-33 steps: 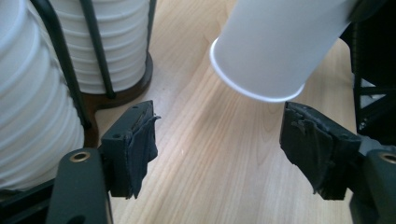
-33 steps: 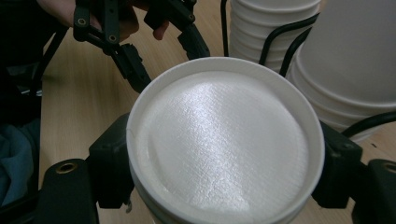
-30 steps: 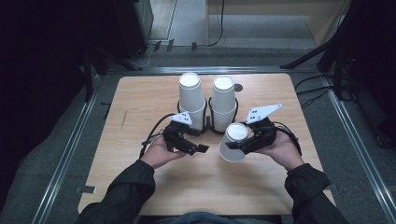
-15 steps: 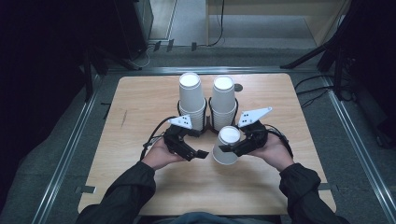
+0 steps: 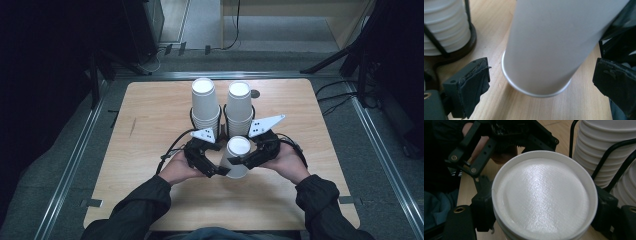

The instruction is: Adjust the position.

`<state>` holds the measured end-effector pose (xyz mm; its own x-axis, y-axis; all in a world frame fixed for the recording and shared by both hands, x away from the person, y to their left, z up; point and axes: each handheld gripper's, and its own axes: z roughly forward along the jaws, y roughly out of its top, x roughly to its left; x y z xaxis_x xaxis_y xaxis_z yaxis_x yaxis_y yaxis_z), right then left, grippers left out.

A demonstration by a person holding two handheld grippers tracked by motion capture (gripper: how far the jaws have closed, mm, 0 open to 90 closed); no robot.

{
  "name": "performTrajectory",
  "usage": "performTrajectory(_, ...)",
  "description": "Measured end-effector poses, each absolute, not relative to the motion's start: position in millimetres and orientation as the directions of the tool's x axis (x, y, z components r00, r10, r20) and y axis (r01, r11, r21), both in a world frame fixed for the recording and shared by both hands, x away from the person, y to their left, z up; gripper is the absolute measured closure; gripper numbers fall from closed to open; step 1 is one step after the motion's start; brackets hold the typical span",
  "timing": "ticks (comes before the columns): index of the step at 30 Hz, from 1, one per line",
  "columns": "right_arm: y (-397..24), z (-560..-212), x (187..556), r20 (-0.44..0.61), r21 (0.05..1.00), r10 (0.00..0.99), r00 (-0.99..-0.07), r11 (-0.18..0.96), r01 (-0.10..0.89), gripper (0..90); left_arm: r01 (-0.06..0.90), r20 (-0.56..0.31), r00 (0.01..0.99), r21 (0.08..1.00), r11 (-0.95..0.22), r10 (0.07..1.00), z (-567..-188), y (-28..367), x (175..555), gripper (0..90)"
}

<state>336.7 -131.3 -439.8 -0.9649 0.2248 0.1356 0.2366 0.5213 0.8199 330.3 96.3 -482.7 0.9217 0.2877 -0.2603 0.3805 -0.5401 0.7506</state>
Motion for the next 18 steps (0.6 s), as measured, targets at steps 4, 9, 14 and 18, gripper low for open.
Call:
performTrajectory(4,-129.9,-436.7,335.7,0.141,0.832,0.210,-0.967,0.505,0.231,24.1,0.370,-0.253,0.926,0.752,-0.545,0.280,-484.3,92.2,328.7,1.0)
performTrajectory(9,-129.1,-430.5,333.4,0.153,0.854,0.194,-0.969,0.467,0.228,24.1,0.363,-0.250,0.929,0.755,-0.546,0.272,-485.6,90.1,327.2,1.0)
performTrajectory(14,-127.1,-426.2,331.6,0.170,0.873,0.170,-0.971,0.430,0.228,24.1,0.345,-0.239,0.936,0.774,-0.532,0.259,-484.4,87.6,323.2,1.1)
performTrajectory(18,-126.4,-426.2,331.6,0.182,0.882,0.162,-0.970,0.408,0.234,24.2,0.323,-0.220,0.942,0.795,-0.513,0.253,-480.8,88.7,321.1,5.1)
